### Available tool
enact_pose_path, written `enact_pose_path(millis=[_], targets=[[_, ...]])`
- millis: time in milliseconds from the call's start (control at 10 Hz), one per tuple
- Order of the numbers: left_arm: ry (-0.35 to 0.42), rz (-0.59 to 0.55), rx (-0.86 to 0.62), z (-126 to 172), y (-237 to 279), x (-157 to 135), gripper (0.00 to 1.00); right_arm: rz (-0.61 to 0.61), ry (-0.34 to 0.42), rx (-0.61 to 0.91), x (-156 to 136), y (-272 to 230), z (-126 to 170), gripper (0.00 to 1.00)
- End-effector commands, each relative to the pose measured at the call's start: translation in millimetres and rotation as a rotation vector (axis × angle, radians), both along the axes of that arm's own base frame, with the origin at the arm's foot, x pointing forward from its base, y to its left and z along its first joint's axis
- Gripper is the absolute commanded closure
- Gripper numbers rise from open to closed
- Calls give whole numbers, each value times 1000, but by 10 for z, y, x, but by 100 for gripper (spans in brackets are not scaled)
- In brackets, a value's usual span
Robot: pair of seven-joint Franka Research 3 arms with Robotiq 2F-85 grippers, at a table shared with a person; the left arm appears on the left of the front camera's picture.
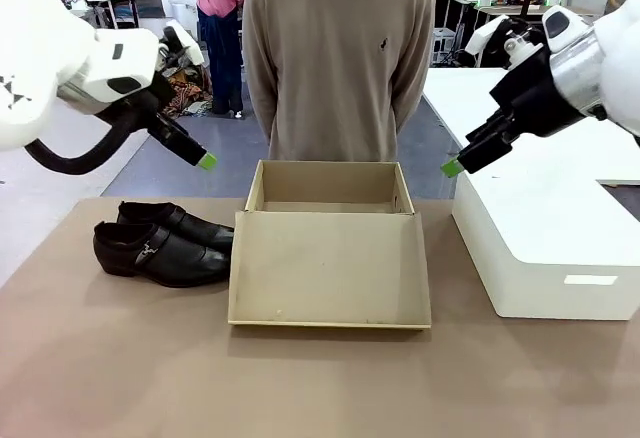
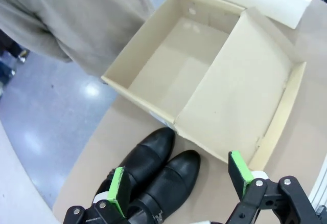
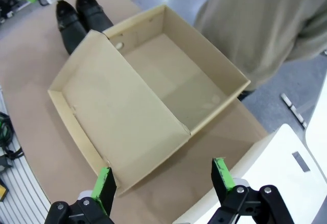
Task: Pack the shoes into the box.
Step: Place one shoe of the Shoes into the Shoes Box.
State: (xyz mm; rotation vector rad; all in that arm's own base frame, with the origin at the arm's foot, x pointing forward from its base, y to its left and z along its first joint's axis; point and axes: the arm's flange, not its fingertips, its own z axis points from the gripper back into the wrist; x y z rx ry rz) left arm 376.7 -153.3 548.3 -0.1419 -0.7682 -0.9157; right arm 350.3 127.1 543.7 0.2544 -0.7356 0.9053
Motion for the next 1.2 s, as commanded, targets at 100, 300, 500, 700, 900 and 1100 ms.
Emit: enact_pose_path(millis=[100,300,500,700,900,1100], targets=[[-69,-161,-87,-28,94,-41,0,180,6,123,51,-125,42,0],[-72,-210,-111,9,63,-110,0,223,5,139,25,-154,72,0],[-86,-218,-81,-20,-7,-198,0,245,7,146,13,-198,110,0],[-81,-184,-47,-71,-49,-179,0,246,12,130,1,-209,152,0],[-66,-198,-66,-23,-56,-197,0,246,19,125,-13,-208,153,0],[-66,-198,-66,-23,-56,-197,0,221,28,128,-49,-187,147,0]])
